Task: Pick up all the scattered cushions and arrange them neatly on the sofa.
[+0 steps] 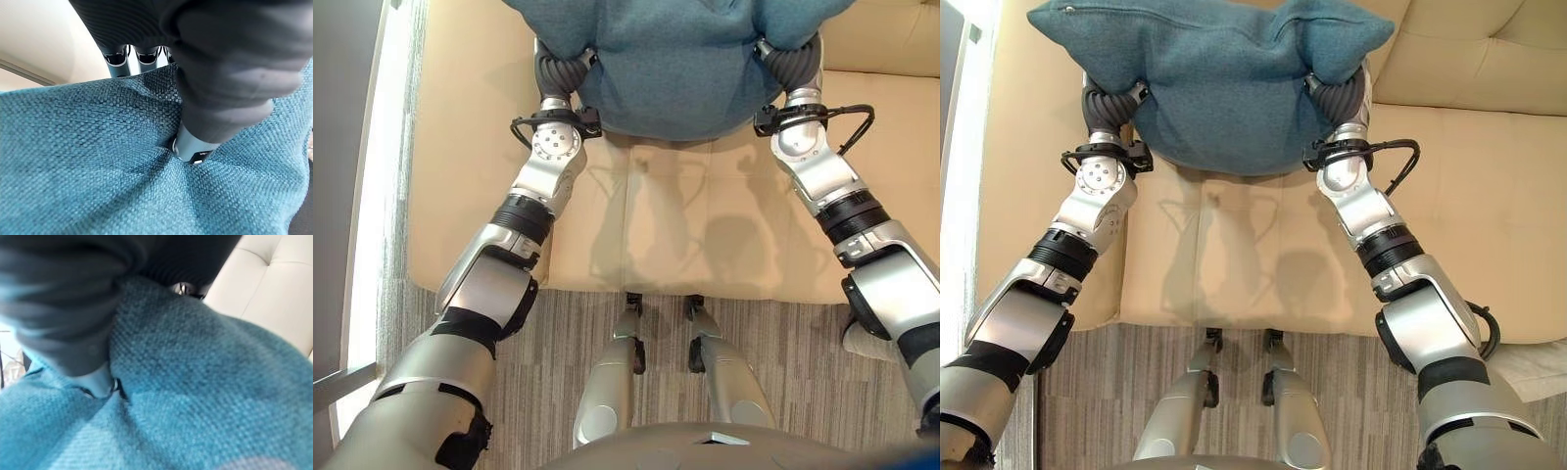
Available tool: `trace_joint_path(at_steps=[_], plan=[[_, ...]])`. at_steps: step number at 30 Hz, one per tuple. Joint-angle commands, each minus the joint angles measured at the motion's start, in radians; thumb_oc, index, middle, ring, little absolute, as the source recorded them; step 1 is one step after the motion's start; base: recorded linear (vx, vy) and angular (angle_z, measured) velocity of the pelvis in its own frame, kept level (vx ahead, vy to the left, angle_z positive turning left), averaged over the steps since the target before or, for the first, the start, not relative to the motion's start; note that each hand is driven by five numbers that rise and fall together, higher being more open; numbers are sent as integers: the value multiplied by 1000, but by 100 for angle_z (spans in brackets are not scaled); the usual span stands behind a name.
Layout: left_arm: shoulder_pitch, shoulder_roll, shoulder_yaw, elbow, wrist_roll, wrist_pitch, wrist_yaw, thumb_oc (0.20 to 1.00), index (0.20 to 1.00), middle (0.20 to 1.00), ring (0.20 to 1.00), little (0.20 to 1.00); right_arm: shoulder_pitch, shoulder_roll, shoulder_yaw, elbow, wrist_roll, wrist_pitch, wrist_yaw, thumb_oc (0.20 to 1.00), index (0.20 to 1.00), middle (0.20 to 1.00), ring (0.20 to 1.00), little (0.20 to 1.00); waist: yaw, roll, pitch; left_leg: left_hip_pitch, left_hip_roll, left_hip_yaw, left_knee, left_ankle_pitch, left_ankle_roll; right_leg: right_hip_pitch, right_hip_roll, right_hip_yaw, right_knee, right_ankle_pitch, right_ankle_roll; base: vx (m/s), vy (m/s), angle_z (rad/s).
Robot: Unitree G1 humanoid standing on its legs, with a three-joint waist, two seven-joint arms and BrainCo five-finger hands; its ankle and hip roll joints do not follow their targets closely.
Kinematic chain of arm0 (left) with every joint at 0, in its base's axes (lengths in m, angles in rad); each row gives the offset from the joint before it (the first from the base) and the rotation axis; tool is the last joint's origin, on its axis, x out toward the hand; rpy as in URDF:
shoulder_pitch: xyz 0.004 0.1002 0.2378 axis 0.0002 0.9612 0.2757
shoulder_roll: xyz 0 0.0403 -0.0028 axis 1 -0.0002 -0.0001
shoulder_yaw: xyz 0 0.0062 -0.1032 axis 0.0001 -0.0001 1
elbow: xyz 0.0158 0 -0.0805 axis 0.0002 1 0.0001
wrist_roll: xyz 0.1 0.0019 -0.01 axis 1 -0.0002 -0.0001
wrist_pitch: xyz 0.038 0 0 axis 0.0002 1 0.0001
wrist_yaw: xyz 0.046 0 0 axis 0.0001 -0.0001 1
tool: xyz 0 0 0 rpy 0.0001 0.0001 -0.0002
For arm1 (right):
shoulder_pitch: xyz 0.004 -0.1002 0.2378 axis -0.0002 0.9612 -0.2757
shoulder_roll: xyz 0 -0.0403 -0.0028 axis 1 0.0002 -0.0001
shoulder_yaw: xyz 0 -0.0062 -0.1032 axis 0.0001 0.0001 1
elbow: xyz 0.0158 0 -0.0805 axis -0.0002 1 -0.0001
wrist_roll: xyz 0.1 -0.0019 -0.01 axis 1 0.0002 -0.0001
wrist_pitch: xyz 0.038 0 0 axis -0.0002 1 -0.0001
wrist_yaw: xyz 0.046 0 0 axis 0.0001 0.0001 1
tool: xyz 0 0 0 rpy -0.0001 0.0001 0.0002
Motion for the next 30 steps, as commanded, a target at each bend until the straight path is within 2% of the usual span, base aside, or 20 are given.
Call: trace_joint_path(at_steps=[1,7,11,19,21,22,24,25,26,27,28,29,30], plan=[[-81,-27,-37,-98,59,-98,-13,200,200,200,200,200,-92,4,-35,-104,-102,-66,-11,200,200,200,200,200,2,-40,-34,36,-5,-2,4,-50,-79,3,-48,34,5,-1,113,0,0,0],[62,-52,31,-283,121,-85,-4,200,200,200,200,200,77,6,-136,-234,-154,-58,4,200,200,200,200,200,7,-37,-29,56,-8,0,4,-63,-75,23,-52,34,5,-10,110,0,0,0],[95,-70,43,-324,132,-76,-9,200,200,200,200,200,147,31,-165,-267,-163,-57,19,200,200,200,200,200,7,-37,-22,57,-8,4,4,-62,-76,25,-53,30,5,-8,108,-8,-4,0],[78,-68,31,-270,143,-66,-2,200,200,200,200,200,125,69,-146,-233,-169,-57,13,200,200,200,200,200,10,-30,-1,28,-3,11,4,-51,-76,-9,-59,30,5,4,108,-26,-4,-1],[52,-65,18,-211,148,-58,9,200,200,200,200,200,93,72,-129,-202,-168,-55,6,200,200,200,200,200,10,-30,-1,18,0,12,4,-53,-78,-20,-56,32,5,2,108,0,0,0],[-14,-46,-7,-121,154,-48,21,200,200,200,200,200,37,75,-88,-148,-154,-49,3,200,200,200,200,200,8,-31,-4,-2,4,11,4,-44,-79,-41,-56,32,5,8,111,0,0,0],[-42,-32,-14,-89,154,-46,25,200,200,200,200,200,11,74,-72,-128,-153,-42,2,200,200,200,200,200,7,-31,-3,-13,5,11,4,-41,-79,-53,-56,32,5,11,112,0,0,0],[-54,-25,-19,-75,154,-44,25,351,351,351,351,351,-3,74,-62,-115,-153,-37,3,200,200,200,200,200,7,-32,-4,-19,6,11,4,-39,-79,-61,-55,33,5,13,113,3,5,-3],[-61,-21,-23,-63,152,-42,24,1000,1000,1000,1000,1000,-14,74,-55,-105,-154,-33,2,263,263,263,263,263,7,-33,-5,-23,6,10,4,-39,-79,-67,-54,34,5,14,113,8,4,-4],[-77,-17,-29,-40,152,-37,25,1000,1000,1000,1000,1000,-30,74,-47,-84,-155,-28,-2,501,501,501,501,501,6,-33,-8,-29,6,10,4,-38,-78,-73,-55,35,5,16,114,9,1,-4],[-79,-17,-29,-38,151,-37,25,1000,1000,1000,1000,1000,-33,74,-46,-82,-155,-29,-3,598,598,598,598,598,6,-33,-7,-30,6,10,4,-38,-78,-75,-55,35,5,16,114,0,0,0],[-127,-8,-43,16,154,-28,34,1000,1000,1000,1000,1000,-79,77,-30,-40,-150,-24,-16,1000,1000,1000,1000,1000,7,-34,-10,-42,6,10,4,-33,-79,-86,-54,36,5,18,115,0,0,0],[-160,-3,-50,51,155,-24,38,1000,1000,1000,1000,1000,-108,77,-20,-12,-144,-23,-24,1000,1000,1000,1000,1000,7,-34,-12,-49,5,10,4,-32,-80,-93,-54,37,5,20,116,8,5,-3]])
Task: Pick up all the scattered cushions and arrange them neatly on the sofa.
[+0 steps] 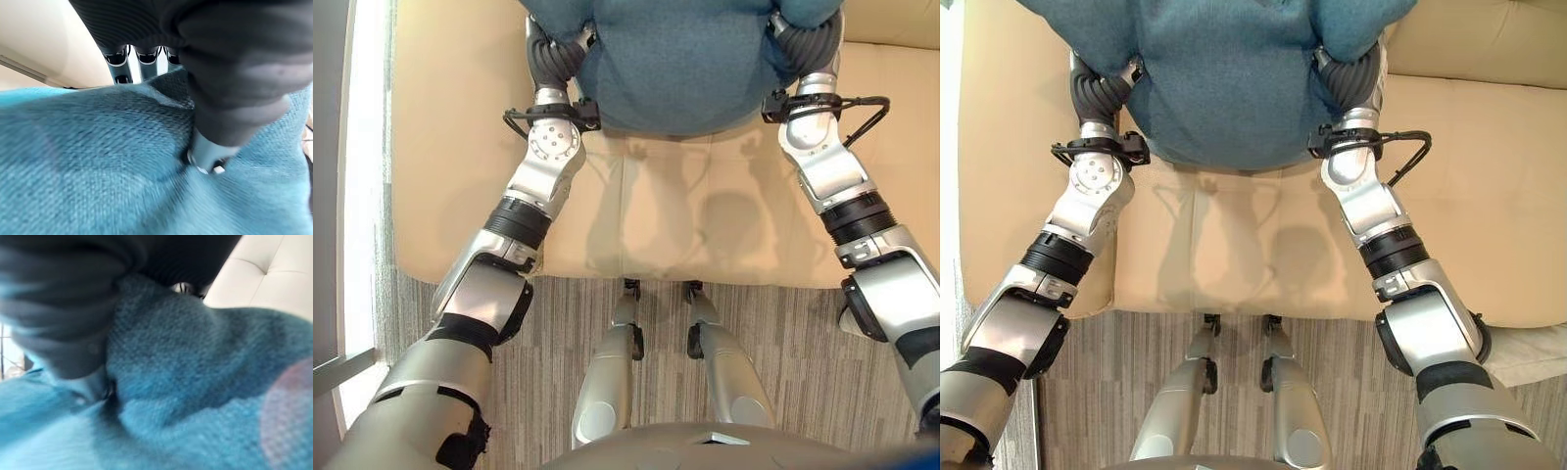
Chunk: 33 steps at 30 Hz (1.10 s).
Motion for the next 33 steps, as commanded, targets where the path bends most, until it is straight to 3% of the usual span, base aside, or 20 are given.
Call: trace_joint_path(at_steps=[1,13,15,20,24,27,29,32,33], plan=[[-194,1,-71,133,55,-21,3,1000,1000,1000,1000,1000,-171,38,106,84,-17,-28,-18,1000,1000,1000,1000,1000,4,-28,-56,-9,6,6,4,-40,-81,-46,-51,22,5,6,118,6,2,-6],[-357,185,-165,423,79,36,-63,1000,1000,1000,1000,1000,-380,-121,272,398,84,-7,57,1000,1000,1000,1000,1000,11,-23,-88,-22,1,-3,4,-35,-87,-61,-47,16,5,15,124,3,0,0],[-354,198,-118,504,79,68,-33,1000,1000,1000,1000,1000,-358,-145,212,439,107,-1,4,1000,1000,1000,1000,1000,10,-20,-101,-22,-1,-4,4,-39,-86,-63,-46,13,5,13,126,36,1,-2],[-308,215,-38,496,57,56,-2,1000,1000,1000,1000,1000,-311,-177,126,427,118,-4,-64,1000,1000,1000,1000,1000,13,-17,-111,-20,-1,-7,4,-45,-86,-63,-47,11,5,8,125,6,4,-2],[-262,234,-20,446,58,39,-4,1000,1000,1000,1000,1000,-279,-206,114,400,135,-23,-52,1000,1000,1000,1000,1000,14,-18,-116,-17,-1,-8,4,-46,-86,-60,-48,11,5,7,123,0,0,0],[-128,223,36,293,91,15,4,1000,1000,1000,1000,1000,-171,-241,66,298,107,-34,-28,1000,1000,1000,1000,1000,15,-21,-121,-1,-1,-11,4,-53,-85,-44,-49,6,5,2,122,11,-6,0],[3,202,100,149,127,-6,14,1000,1000,1000,1000,1000,-48,-247,-9,193,70,-45,-22,1000,1000,1000,1000,1000,16,-25,-125,16,-2,-12,4,-62,-85,-26,-49,3,5,-5,120,33,-20,2],[353,75,244,-117,208,-32,-12,1000,1000,1000,1000,1000,301,-183,-231,-30,-42,-85,6,1000,1000,1000,1000,1000,11,-33,-135,69,-4,-11,4,-86,-79,28,-49,0,5,-23,113,40,-19,2],[363,74,243,-126,211,-28,-11,1000,1000,1000,1000,1000,315,-181,-236,-40,-45,-81,7,1000,1000,1000,1000,1000,11,-36,-140,65,-6,-12,4,-78,-78,25,-51,0,5,-17,113,66,-34,4]])
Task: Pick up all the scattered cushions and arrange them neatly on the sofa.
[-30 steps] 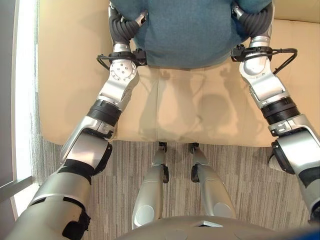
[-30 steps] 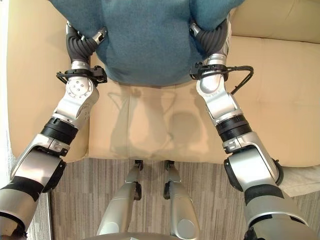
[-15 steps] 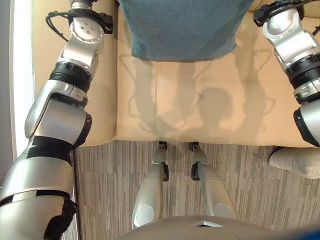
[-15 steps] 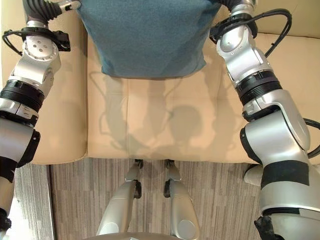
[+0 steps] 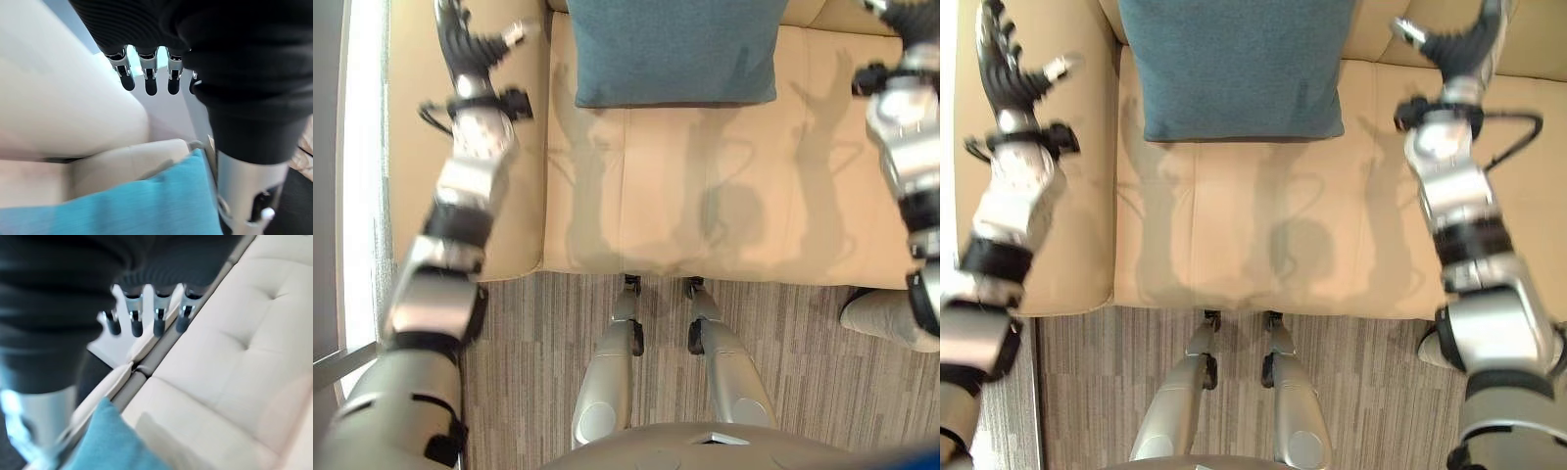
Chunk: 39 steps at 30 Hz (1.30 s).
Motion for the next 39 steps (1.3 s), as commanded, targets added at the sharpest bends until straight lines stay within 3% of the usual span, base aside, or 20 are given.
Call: trace_joint_path(at_steps=[1,5,8,9,16,19,29,33,34,37,39], plan=[[132,-68,43,15,91,-66,-36,1000,1000,1000,1000,1000,189,84,-100,-2,-139,-81,34,1000,1000,1000,1000,1000,4,-40,-137,75,-5,-5,-18,-90,-75,37,-48,-5,-21,-20,105,52,-26,3],[389,-143,81,-23,134,-41,-103,1000,1000,1000,1000,1000,441,173,-172,-57,-203,-96,103,1000,1000,1000,1000,1000,9,-46,-136,154,1,-1,-18,-112,-69,124,-46,-7,-21,-40,103,50,-38,7],[549,-171,78,78,165,4,-178,1000,1000,1000,1000,1000,593,209,-175,-2,-225,-90,172,1000,1000,1000,1000,1000,12,-50,-125,237,8,3,-18,-119,-64,220,-47,-17,-21,-61,101,8,-30,2],[549,-170,78,78,165,4,-178,1000,1000,1000,1000,1000,593,209,-175,-3,-225,-90,172,1000,1000,1000,1000,1000,11,-51,-124,235,6,2,-18,-114,-63,219,-48,-17,-21,-57,101,-10,-23,6],[633,-209,-8,547,344,76,-280,1000,1000,1000,1000,1000,669,245,-8,352,-302,-71,280,1000,1000,1000,1000,1000,19,-41,-140,389,21,21,-18,-134,-48,375,-39,-27,-20,-95,94,-5,-4,1],[655,-230,-18,680,396,88,-294,1000,1000,1000,1000,1000,701,274,-1,449,-281,-66,301,1000,1000,1000,1000,1000,18,-40,-162,448,26,29,-18,-149,-46,432,-28,-22,-14,-119,88,3,-31,-2],[668,-248,-14,779,412,109,-317,1000,1000,1000,1000,1000,753,339,21,691,-259,-44,334,1000,1000,1000,1000,1000,17,-50,-169,508,52,13,29,-169,-53,528,-2,-24,-3,-171,59,-14,-72,4],[659,-264,-20,800,401,109,-318,1000,1000,1000,1000,1000,733,346,43,729,-267,-36,335,1000,1000,1000,1000,1000,29,-60,-146,478,24,-54,132,-211,-51,521,-5,0,3,-161,51,-122,-27,4],[646,-276,-20,811,392,109,-320,1000,1000,1000,1000,1000,714,341,50,739,-268,-33,336,1000,1000,1000,1000,1000,36,-70,-132,454,-18,-134,187,-253,-45,503,-12,22,7,-147,50,-169,23,-12],[631,-298,-24,806,376,108,-325,1000,1000,1000,1000,1000,694,338,62,762,-270,-24,344,1000,1000,1000,1000,1000,33,-71,-135,469,-65,-227,250,-324,-31,464,-17,69,12,-119,56,-155,78,-17],[629,-302,-31,804,376,107,-327,1000,1000,1000,1000,1000,692,336,63,767,-272,-20,345,1000,1000,1000,1000,1000,27,-65,-140,484,-65,-240,238,-332,-30,454,-15,78,17,-114,59,-86,132,-58]])
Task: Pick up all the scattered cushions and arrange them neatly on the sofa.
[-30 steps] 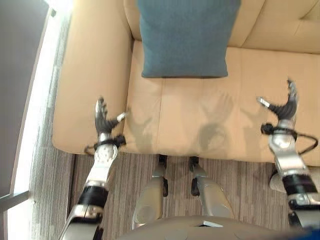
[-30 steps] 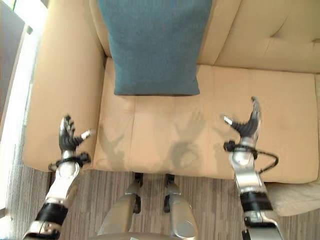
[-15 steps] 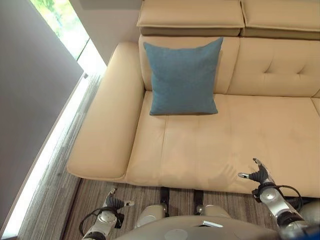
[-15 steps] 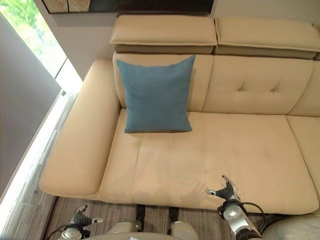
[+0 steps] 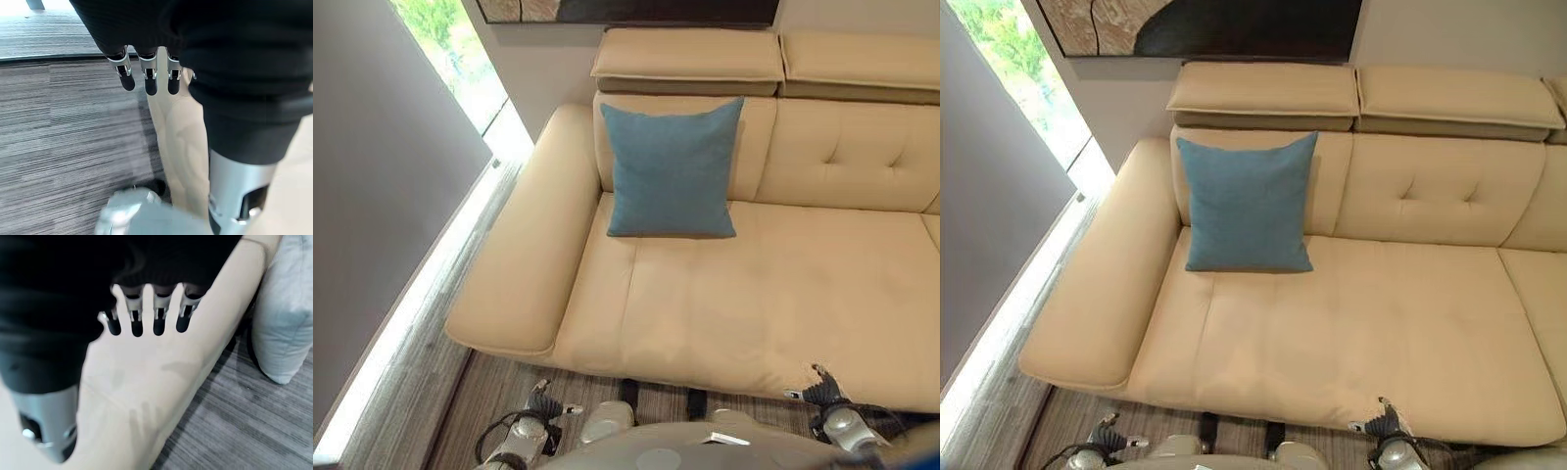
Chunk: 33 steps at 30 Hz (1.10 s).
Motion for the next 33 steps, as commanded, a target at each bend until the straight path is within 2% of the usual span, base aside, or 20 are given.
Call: trace_joint_path(at_steps=[1,3,8,11,13,16,20,22,25,26,29,30,31,32,33], plan=[[-44,20,3,-16,-10,-16,-5,1000,1000,1000,1000,1000,-33,-11,-5,17,-3,15,-1,1000,1000,1000,1000,1000,-6,-14,-7,63,-18,21,-14,-173,61,-50,0,42,56,-29,125,-91,201,-31],[-51,19,0,-16,-14,-10,-7,1000,1000,1000,1000,1000,-42,-12,-20,21,8,22,-3,1000,1000,1000,1000,1000,-15,-9,-9,80,-14,40,-47,-171,70,-73,-13,50,72,-14,134,-138,249,-16],[-66,27,-6,-3,-16,-14,-8,1000,1000,1000,1000,1000,-73,5,-14,35,1,45,-7,1000,1000,1000,1000,1000,-15,-11,34,66,-56,77,-77,-150,109,-191,-50,66,145,39,176,-206,189,-56],[-73,40,-15,-9,-8,-15,-16,1000,1000,1000,1000,1000,-80,12,1,37,-1,45,-8,1000,1000,1000,1000,1000,4,-3,54,32,-48,115,-76,-124,123,-208,-56,-7,220,-14,162,-214,98,-67],[-56,46,-13,1,5,-8,-26,1000,1000,1000,1000,1000,-57,18,1,46,7,33,0,1000,1000,1000,1000,1000,33,2,31,21,-31,154,-93,-104,133,-130,-37,-56,302,-106,132,-175,46,-96],[-52,45,-14,-4,2,-7,-30,1000,1000,1000,1000,1000,-54,19,-4,45,9,34,-4,1000,1000,1000,1000,1000,52,-3,19,7,-24,184,-98,-95,128,-86,-45,-81,263,-105,137,-118,-89,-85],[-55,40,-23,-7,-1,-8,-32,1000,1000,1000,1000,1000,-44,24,-5,42,22,34,-10,1000,1000,1000,1000,1000,49,-24,3,-8,-14,215,-67,-99,111,-33,-24,-52,157,-101,136,-22,-126,-38],[-72,32,-37,-15,-5,-1,-34,1000,1000,1000,1000,1000,-34,23,-3,50,30,38,-14,1000,1000,1000,1000,1000,36,-32,15,-28,-8,209,-21,-103,95,-17,-4,-33,117,-96,124,-96,-160,5],[-79,25,-53,-20,1,2,-39,1000,1000,1000,1000,1000,-23,25,0,62,32,41,-16,1000,1000,1000,1000,1000,30,-33,20,-25,-10,186,-3,-112,93,-7,6,-12,99,-84,115,-90,-49,-8],[-88,14,-64,-21,-3,-1,-40,1000,1000,1000,1000,1000,-22,26,-1,72,36,43,-19,1000,1000,1000,1000,1000,33,-36,28,-29,-39,115,26,-126,88,-10,9,13,84,-66,115,-142,-9,-27],[-91,-9,-72,-14,-4,1,-40,1000,1000,1000,1000,1000,-25,25,2,89,33,54,-15,1000,1000,1000,1000,1000,42,-33,30,-9,-78,5,53,-168,85,-30,11,78,84,-40,126,-163,99,-98],[-94,-17,-80,-13,-4,-1,-39,1000,1000,1000,1000,1000,-31,26,6,91,34,61,-15,1000,1000,1000,1000,1000,42,-25,35,-8,-89,-30,56,-168,84,-58,12,118,100,-29,135,-190,225,-161],[-100,-19,-85,-6,-1,0,-39,1000,1000,1000,1000,1000,-44,25,9,85,29,63,-16,1000,1000,1000,1000,1000,33,-19,37,14,-82,-36,15,-170,93,-106,13,147,109,1,151,-321,307,-125],[-113,-18,-92,-10,5,-5,-31,1000,1000,1000,1000,1000,-64,31,15,81,28,72,-24,1000,1000,1000,1000,1000,23,-20,49,2,-80,-12,-1,-164,100,-173,2,160,105,49,179,-361,301,-127],[-115,-14,-86,-21,-2,-9,-30,1000,1000,1000,1000,1000,-73,40,16,71,32,75,-26,1000,1000,1000,1000,1000,28,-28,51,-18,-81,30,-12,-161,107,-205,-14,151,87,69,199,-329,257,-137]])
